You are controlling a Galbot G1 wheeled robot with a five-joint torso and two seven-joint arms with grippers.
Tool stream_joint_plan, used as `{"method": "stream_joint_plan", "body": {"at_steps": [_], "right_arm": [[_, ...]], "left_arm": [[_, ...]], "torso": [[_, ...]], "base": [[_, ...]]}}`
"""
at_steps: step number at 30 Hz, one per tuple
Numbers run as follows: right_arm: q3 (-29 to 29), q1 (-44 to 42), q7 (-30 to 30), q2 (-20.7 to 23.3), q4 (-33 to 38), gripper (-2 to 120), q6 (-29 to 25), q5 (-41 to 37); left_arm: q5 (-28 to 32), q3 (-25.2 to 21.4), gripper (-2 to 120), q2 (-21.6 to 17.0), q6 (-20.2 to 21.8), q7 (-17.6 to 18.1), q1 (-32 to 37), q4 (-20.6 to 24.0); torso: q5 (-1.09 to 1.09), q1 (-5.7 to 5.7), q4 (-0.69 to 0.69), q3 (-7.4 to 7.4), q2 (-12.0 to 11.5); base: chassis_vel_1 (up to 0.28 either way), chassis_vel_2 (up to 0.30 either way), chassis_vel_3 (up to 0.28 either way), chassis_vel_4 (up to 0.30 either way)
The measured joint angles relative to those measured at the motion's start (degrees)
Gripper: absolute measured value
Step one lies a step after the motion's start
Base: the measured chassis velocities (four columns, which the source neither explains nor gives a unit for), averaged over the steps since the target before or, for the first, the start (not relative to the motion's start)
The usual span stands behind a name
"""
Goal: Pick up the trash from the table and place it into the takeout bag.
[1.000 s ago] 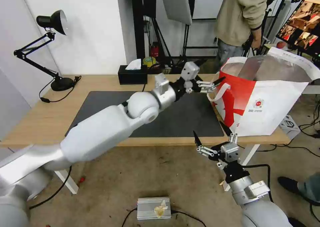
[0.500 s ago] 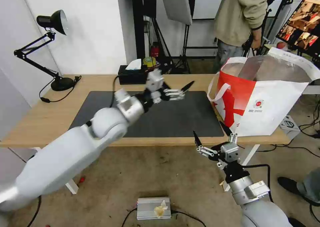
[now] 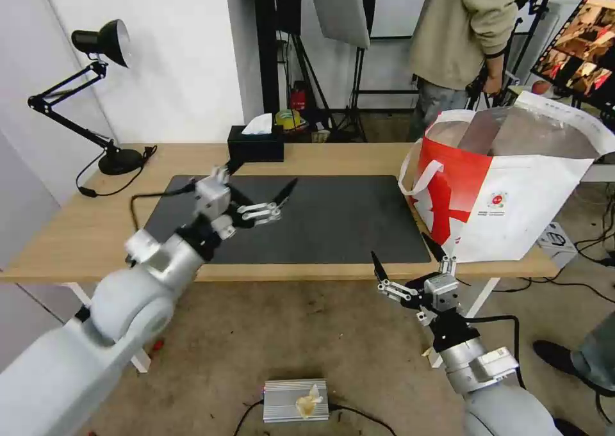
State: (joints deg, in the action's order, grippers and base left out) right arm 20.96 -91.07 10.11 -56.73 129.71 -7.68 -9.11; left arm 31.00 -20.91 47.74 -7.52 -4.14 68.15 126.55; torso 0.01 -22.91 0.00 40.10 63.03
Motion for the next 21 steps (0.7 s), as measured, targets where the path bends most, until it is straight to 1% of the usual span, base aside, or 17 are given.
{"method": "stream_joint_plan", "body": {"at_steps": [2, 3, 4, 5, 6, 7, 8, 10, 11, 12, 15, 16, 17, 20, 21], "right_arm": [[0.0, 0.0, 0.0, 0.0, 0.0, 100, 0.0, 0.0], [0.0, 0.0, 0.0, 0.0, 0.0, 100, 0.0, 0.0], [0.0, 0.0, 0.0, 0.0, 0.0, 100, 0.0, 0.0], [0.0, 0.0, 0.0, 0.0, 0.0, 100, 0.0, 0.0], [0.0, 0.0, 0.0, 0.0, 0.0, 100, 0.0, 0.0], [0.0, 0.0, 0.0, 0.0, 0.0, 100, 0.0, 0.0], [0.0, 0.0, 0.0, 0.0, 0.0, 100, 0.0, 0.0], [0.0, 0.0, 0.0, 0.0, 0.0, 100, 0.0, 0.0], [0.0, 0.0, 0.0, 0.0, 0.0, 100, 0.0, 0.0], [0.0, 0.0, 0.0, 0.0, 0.0, 100, 0.0, 0.0], [0.0, 0.0, 0.0, 0.0, 0.0, 100, 0.0, 0.0], [0.0, 0.0, 0.0, 0.0, 0.0, 100, 0.0, 0.0], [0.0, 0.0, 0.0, 0.0, 0.0, 100, 0.0, 0.0], [0.0, 0.0, 0.0, 0.0, 0.0, 100, 0.0, 0.0], [0.0, 0.0, 0.0, 0.0, 0.0, 100, 0.0, 0.0]], "left_arm": [[-0.5, -0.6, 100, 0.7, -0.1, 0.0, 0.9, 0.2], [-2.7, -2.9, 100, 3.7, -0.8, -0.1, 5.0, 0.8], [-3.6, -3.8, 100, 4.9, -1.1, -0.2, 6.4, 1.0], [-6.2, -5.9, 100, 8.3, -1.9, -1.2, 10.1, 1.7], [-7.3, -6.9, 100, 10.0, -2.5, -1.4, 11.9, 2.0], [-7.3, -6.9, 100, 10.0, -2.5, -1.4, 11.9, 2.0], [-9.0, -8.4, 100, 13.0, -3.4, -2.0, 14.6, 2.5], [-10.9, -10.0, 100, 16.1, -4.7, -2.7, 17.4, 3.0], [-11.7, -10.6, 100, 17.3, -5.3, -2.9, 18.6, 3.1], [-11.7, -10.6, 100, 17.3, -5.3, -2.9, 18.6, 3.1], [-14.9, -12.8, 100, 22.2, -8.1, -4.3, 23.0, 3.9], [-14.9, -12.8, 100, 22.2, -8.1, -4.3, 23.0, 3.9], [-16.9, -13.9, 100, 25.1, -9.4, -4.7, 25.4, 4.3], [-19.7, -14.7, 100, 29.3, -11.5, -5.2, 28.7, 4.7], [-19.7, -14.7, 100, 29.3, -11.5, -5.2, 28.7, 4.7]], "torso": [[-0.01, 0.0, 0.0, 0.0, 0.0], [-0.02, 0.0, 0.0, 0.0, 0.0], [-0.02, 0.0, 0.0, 0.0, 0.0], [-0.01, 0.0, 0.01, 0.0, 0.0], [-0.02, 0.0, 0.0, 0.0, 0.0], [-0.02, 0.0, 0.0, 0.0, 0.0], [0.0, 0.0, 0.0, 0.0, 0.0], [-0.01, 0.0, 0.0, 0.0, 0.0], [-0.01, 0.0, 0.01, 0.0, 0.0], [-0.01, 0.0, 0.01, 0.0, 0.0], [-0.01, 0.0, 0.01, 0.0, 0.0], [-0.01, 0.0, 0.01, 0.0, 0.0], [0.0, 0.0, 0.0, 0.0, 0.0], [0.0, 0.0, 0.01, 0.0, 0.0], [0.0, 0.0, 0.01, 0.0, 0.0]], "base": [[0.0, 0.0, 0.0, 0.0], [0.0, 0.0, 0.0, 0.0], [0.0, 0.0, 0.0, 0.0], [0.0, 0.0, 0.0, 0.0], [0.0, 0.0, 0.0, 0.0], [0.0, 0.0, 0.0, 0.0], [0.0, 0.0, 0.0, 0.0], [0.0, 0.0, 0.0, 0.0], [0.0, 0.0, 0.0, 0.0], [0.0, 0.0, 0.0, 0.0], [0.0, 0.0, 0.0, 0.0], [0.0, 0.0, 0.0, 0.0], [0.0, 0.0, 0.0, 0.0], [0.0, 0.0, 0.0, 0.0], [0.0, 0.0, 0.0, 0.0]]}}
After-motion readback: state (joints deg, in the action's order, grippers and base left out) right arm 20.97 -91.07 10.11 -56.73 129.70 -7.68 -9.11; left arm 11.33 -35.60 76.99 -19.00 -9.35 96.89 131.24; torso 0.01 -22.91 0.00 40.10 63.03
